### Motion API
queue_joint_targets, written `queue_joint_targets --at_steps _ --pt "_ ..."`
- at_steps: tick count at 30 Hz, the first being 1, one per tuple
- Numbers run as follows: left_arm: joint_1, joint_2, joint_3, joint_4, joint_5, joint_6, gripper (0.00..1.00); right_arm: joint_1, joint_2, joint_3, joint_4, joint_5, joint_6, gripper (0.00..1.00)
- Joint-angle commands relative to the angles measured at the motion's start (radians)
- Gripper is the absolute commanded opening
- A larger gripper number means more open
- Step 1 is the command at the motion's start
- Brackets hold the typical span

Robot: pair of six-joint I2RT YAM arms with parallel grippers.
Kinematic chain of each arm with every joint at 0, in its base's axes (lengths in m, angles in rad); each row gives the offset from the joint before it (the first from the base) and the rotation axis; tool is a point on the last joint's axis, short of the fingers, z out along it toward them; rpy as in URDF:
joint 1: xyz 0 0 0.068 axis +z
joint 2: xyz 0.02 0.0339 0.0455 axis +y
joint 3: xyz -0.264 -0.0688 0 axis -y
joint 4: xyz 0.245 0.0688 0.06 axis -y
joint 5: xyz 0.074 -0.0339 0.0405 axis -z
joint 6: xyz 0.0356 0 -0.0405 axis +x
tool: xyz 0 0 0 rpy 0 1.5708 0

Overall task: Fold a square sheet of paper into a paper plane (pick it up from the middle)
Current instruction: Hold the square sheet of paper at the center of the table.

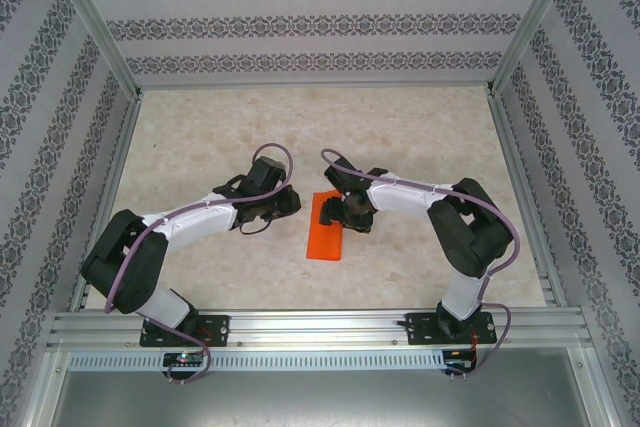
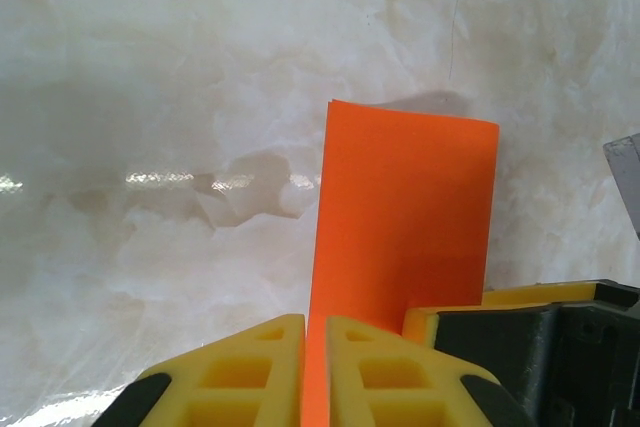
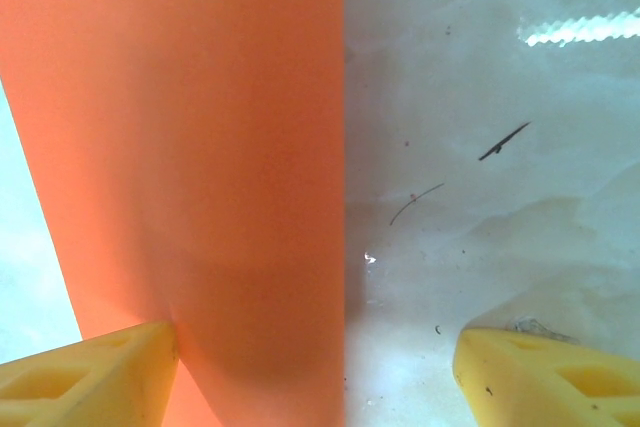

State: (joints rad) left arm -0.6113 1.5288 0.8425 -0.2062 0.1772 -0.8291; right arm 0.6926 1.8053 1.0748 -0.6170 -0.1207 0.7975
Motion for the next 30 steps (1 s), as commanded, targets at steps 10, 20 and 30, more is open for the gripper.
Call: queue_joint_targets --at_steps 10,20,30 --pt "-0.015 0.044 0.015 0.046 0.109 0.012 0.16 0.015 0.112 -0.036 -0.017 0.034 -0.015 0.77" --pt "-0.031 0.165 0.071 0.043 0.205 0.011 0.06 0.017 0.113 -0.047 -0.012 0.040 -0.003 0.76" --pt "-0.051 0.233 0.095 0.071 0.219 -0.007 0.00 0.021 0.118 -0.051 -0.003 0.038 0.002 0.77"
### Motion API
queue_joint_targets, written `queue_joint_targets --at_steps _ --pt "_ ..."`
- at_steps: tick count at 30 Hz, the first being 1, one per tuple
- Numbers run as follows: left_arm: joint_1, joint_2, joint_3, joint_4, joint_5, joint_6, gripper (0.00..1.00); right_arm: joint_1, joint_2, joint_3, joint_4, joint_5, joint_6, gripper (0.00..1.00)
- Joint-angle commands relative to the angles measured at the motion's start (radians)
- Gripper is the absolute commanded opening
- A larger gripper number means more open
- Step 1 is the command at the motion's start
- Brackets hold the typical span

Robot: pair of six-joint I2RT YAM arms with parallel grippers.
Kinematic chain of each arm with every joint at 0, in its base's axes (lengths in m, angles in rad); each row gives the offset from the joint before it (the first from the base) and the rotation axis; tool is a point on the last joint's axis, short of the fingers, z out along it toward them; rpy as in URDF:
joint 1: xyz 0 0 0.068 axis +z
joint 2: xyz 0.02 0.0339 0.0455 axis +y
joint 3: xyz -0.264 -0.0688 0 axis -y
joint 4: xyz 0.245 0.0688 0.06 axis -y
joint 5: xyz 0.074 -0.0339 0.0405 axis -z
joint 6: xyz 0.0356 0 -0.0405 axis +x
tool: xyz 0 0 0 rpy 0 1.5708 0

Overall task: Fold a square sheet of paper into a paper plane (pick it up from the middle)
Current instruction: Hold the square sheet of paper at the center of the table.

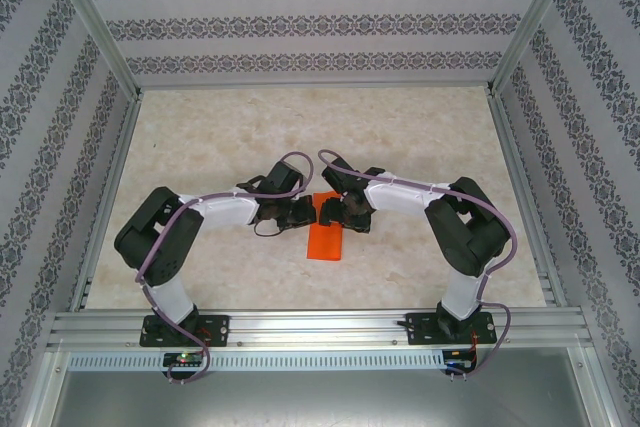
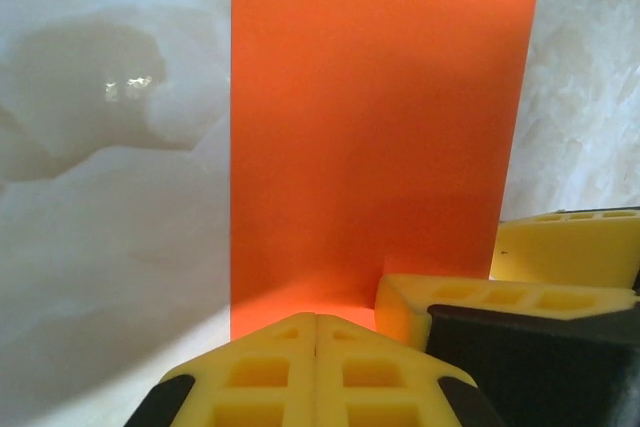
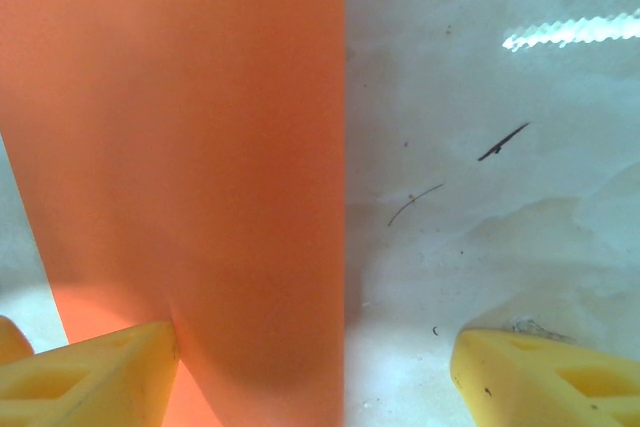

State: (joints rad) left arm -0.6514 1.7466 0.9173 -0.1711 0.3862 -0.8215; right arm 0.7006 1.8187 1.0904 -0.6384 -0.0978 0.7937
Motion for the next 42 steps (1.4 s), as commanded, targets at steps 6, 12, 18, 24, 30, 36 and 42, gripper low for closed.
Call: queue_joint_targets --at_steps 6,12,18,24,30,36,42 --pt "-0.013 0.038 0.006 0.050 0.010 -0.022 0.00 0.015 0.105 -0.073 0.022 0.015 0.009 0.77" --pt "-0.012 0.061 -0.014 0.054 -0.003 -0.024 0.00 0.017 0.103 -0.078 0.025 0.014 0.013 0.77" --pt "-0.013 0.066 -0.031 0.016 -0.042 -0.004 0.00 0.018 0.075 -0.056 0.029 0.013 0.013 0.78" --pt "-0.013 0.085 -0.038 0.015 -0.043 0.007 0.00 0.012 0.004 -0.024 0.043 0.012 0.014 0.79" --pt "-0.013 0.089 -0.043 0.014 -0.049 0.014 0.00 -0.015 -0.210 -0.087 0.108 0.055 0.043 0.78" --pt "-0.013 0.091 -0.038 0.003 -0.054 0.024 0.00 -0.046 -0.340 -0.232 0.362 -0.114 0.089 0.49" --pt "-0.013 0.090 -0.035 -0.004 -0.059 0.030 0.00 -0.050 -0.300 -0.278 0.529 -0.260 0.130 0.15"
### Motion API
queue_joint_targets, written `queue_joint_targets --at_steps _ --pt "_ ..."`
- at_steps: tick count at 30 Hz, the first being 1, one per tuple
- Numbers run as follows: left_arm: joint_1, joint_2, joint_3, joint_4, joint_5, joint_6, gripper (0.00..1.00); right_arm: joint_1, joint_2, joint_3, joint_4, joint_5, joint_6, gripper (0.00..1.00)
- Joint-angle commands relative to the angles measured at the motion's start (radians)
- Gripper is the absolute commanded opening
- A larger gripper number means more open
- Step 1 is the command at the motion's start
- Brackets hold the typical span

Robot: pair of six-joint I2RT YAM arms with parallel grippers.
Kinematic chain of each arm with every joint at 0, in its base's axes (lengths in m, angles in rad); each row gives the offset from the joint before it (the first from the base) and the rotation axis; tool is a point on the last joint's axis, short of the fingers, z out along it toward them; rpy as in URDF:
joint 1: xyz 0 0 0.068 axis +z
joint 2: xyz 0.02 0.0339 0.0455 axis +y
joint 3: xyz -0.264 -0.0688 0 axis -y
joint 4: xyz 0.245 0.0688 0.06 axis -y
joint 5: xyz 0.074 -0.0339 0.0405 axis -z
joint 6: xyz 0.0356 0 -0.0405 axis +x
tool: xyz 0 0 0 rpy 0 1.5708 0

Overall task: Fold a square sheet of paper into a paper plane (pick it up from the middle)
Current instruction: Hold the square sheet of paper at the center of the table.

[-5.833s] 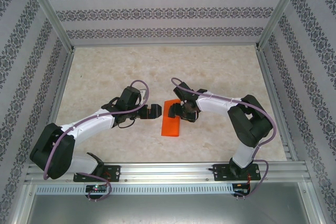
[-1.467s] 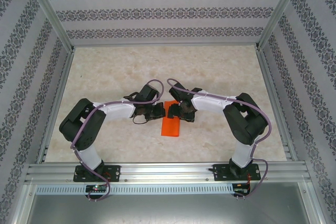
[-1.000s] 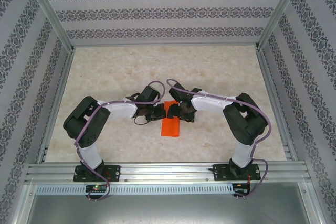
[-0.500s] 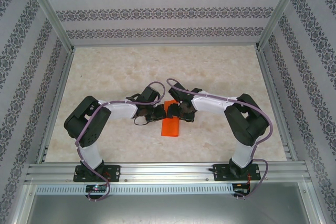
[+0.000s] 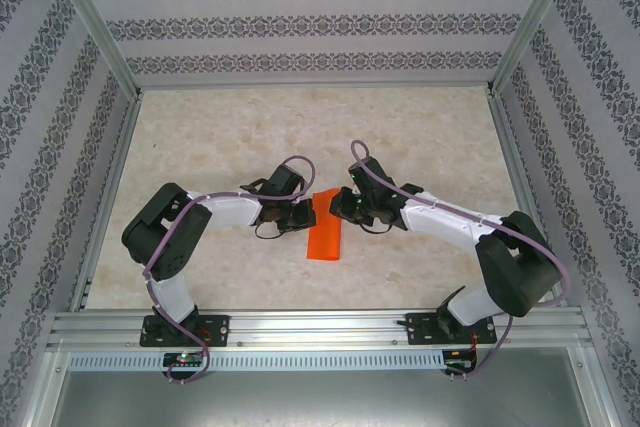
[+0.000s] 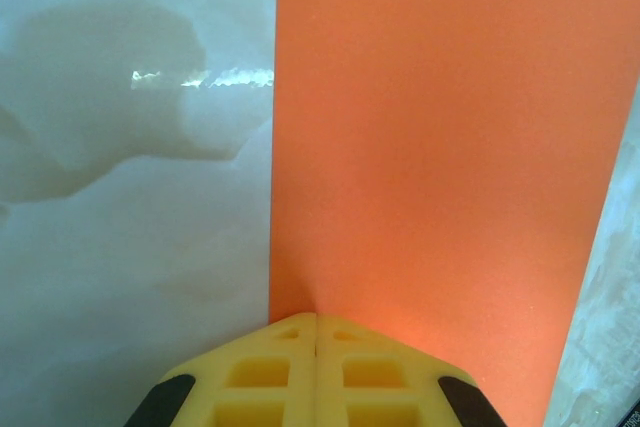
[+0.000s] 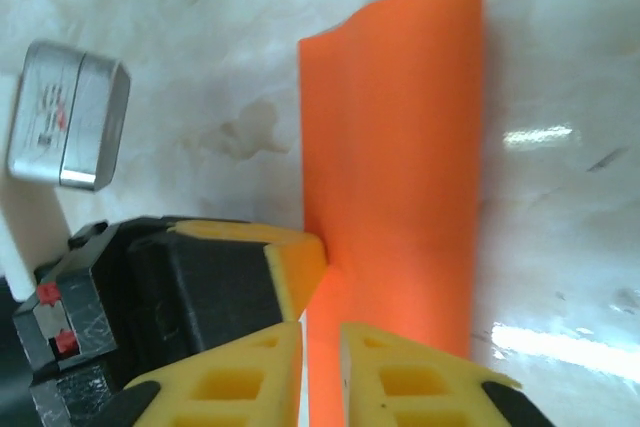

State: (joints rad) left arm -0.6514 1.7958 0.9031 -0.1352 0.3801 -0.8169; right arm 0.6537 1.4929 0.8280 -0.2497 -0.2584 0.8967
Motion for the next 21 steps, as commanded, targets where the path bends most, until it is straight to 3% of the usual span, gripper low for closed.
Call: queue_joint_targets --at_steps 1,7,21 --pt "-0.013 0.040 -0.021 -0.042 -0.052 0.025 0.00 -0.003 0.043 -0.013 0.150 -0.113 0.026 0.13" --pt "-0.014 0.040 -0.023 -0.043 -0.054 0.023 0.00 -0.019 0.119 -0.021 0.139 -0.116 0.014 0.12" --pt "-0.013 0.045 -0.031 -0.045 -0.058 0.025 0.00 -0.045 0.141 -0.110 0.146 -0.117 -0.028 0.16"
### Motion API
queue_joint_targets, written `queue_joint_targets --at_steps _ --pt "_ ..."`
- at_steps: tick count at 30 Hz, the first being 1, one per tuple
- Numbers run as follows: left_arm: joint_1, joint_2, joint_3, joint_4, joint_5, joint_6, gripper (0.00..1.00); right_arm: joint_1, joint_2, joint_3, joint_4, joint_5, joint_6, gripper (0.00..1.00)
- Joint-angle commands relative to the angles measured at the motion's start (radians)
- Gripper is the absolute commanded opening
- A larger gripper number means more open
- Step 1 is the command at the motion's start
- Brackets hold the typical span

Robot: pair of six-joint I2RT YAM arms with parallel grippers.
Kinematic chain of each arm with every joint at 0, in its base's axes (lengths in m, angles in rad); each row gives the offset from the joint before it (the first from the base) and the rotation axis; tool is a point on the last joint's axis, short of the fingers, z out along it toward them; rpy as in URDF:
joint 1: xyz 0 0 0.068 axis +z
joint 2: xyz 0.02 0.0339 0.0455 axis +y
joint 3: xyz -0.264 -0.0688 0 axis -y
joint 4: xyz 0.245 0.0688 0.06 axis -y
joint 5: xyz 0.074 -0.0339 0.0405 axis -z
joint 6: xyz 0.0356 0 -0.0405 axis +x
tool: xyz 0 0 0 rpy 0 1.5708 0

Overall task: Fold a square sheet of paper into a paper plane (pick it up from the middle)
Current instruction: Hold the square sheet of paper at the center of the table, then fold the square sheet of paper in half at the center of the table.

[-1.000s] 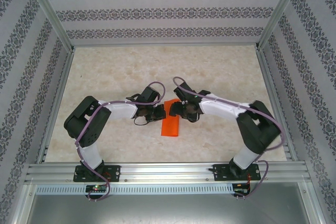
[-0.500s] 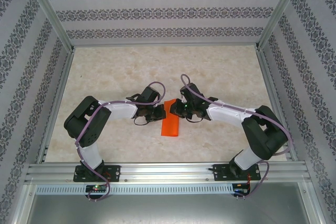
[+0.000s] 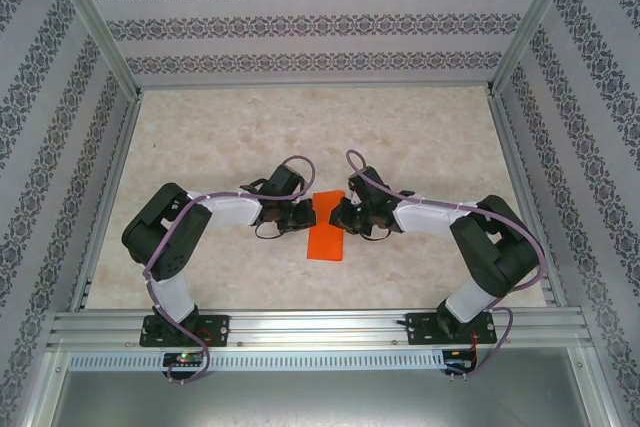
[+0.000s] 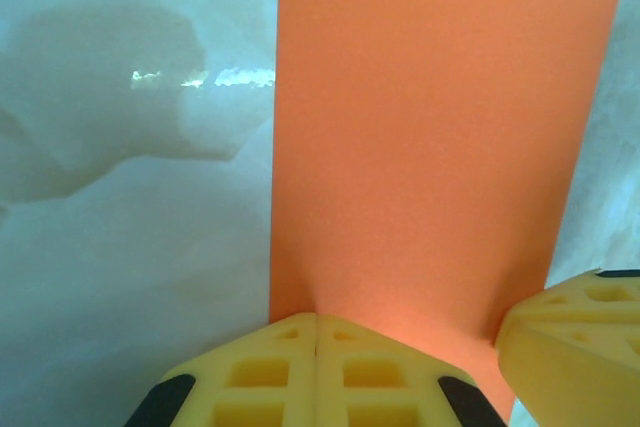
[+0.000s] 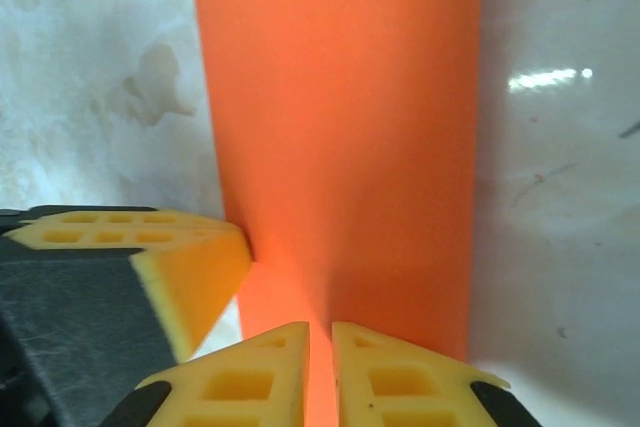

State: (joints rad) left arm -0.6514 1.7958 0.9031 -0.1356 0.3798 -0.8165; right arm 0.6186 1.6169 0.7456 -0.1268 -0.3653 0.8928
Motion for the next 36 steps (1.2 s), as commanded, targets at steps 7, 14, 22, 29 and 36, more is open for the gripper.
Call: queue_joint_targets --at_steps 7,14,22,29,36 --pt "-0.013 0.057 -0.037 -0.034 -0.052 0.023 0.00 -0.012 0.072 -0.089 0.090 -0.019 -0.026 0.18" --pt "-0.013 0.059 -0.038 -0.040 -0.049 0.031 0.00 -0.014 -0.015 -0.078 0.048 -0.017 -0.037 0.19" --pt "-0.015 0.054 -0.038 -0.041 -0.049 0.031 0.00 -0.006 -0.117 -0.065 0.060 -0.089 -0.021 0.19" --pt "-0.016 0.055 -0.033 -0.044 -0.047 0.034 0.00 0.006 -0.045 -0.144 0.163 -0.126 0.019 0.19" --pt "-0.014 0.055 -0.035 -0.045 -0.047 0.033 0.00 0.013 0.007 -0.190 0.177 -0.108 0.010 0.19"
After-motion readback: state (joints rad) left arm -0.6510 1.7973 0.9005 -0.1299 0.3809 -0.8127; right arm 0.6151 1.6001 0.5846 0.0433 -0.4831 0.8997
